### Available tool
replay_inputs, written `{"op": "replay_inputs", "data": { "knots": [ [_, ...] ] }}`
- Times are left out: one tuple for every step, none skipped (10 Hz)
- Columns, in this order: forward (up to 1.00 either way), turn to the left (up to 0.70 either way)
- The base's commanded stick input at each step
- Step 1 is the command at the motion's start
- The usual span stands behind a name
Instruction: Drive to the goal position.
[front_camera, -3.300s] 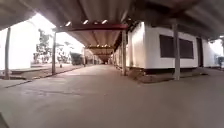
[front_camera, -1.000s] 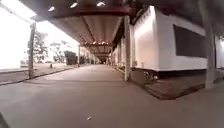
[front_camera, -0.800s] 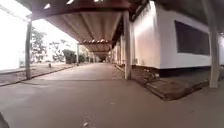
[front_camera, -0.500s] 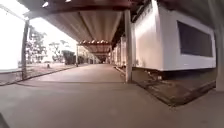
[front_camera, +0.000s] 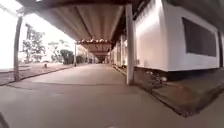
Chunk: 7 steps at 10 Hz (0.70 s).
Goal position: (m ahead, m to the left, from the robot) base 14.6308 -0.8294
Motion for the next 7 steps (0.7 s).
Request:
{"op": "replay_inputs", "data": {
  "knots": [
    [0.70, 0.00],
    [0.70, 0.00],
    [0.70, 0.00],
    [0.70, 0.00],
    [0.70, 0.00],
    [0.70, 0.00],
    [0.70, 0.00]
  ]
}}
